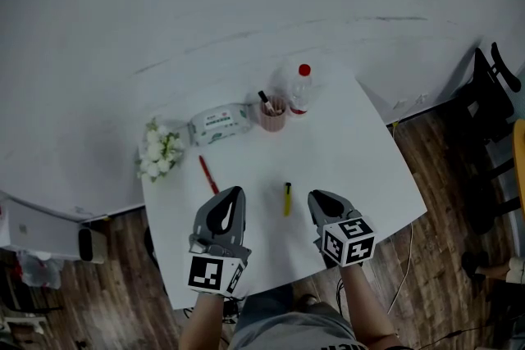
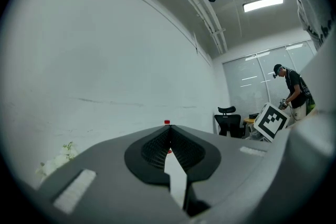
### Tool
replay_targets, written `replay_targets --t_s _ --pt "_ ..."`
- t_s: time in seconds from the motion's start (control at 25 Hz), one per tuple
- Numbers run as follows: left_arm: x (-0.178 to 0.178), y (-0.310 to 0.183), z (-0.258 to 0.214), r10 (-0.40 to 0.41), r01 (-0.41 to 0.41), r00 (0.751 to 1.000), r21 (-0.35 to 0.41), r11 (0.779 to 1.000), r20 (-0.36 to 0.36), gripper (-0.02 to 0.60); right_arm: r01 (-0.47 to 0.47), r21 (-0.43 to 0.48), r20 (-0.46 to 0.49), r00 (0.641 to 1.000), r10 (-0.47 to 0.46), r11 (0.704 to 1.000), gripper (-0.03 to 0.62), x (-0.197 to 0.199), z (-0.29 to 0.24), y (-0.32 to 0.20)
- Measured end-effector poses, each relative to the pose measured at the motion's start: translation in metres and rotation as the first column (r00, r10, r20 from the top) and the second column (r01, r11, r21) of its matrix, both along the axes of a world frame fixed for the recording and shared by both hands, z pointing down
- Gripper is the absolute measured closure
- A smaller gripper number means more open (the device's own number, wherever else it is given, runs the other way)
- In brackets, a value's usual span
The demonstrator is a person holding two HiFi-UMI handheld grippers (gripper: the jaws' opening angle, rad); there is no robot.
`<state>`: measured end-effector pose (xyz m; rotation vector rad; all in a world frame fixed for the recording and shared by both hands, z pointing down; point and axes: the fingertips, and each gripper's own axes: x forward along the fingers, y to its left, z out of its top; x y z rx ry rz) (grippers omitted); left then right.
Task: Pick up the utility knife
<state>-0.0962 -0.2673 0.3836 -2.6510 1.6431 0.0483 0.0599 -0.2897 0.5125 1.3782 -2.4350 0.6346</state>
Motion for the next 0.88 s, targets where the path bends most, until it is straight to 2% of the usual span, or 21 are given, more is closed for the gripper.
replay_targets --t_s 0.4,0.88 --pt "-0.016 -0.008 0.012 -0.011 0.010 1.000 -0.028 1.000 -0.005 0.561 -0.015 -0.143 -0.054 0.999 0.008 0.990 0.513 -0.019 0.056 -0.009" --pt "-0.030 -0.012 0.022 -0.021 0.021 1.000 -0.050 0.999 -0.009 0.563 -0.001 -0.226 -0.127 0.992 -0.028 0.974 0.471 -0.042 0.096 -0.013"
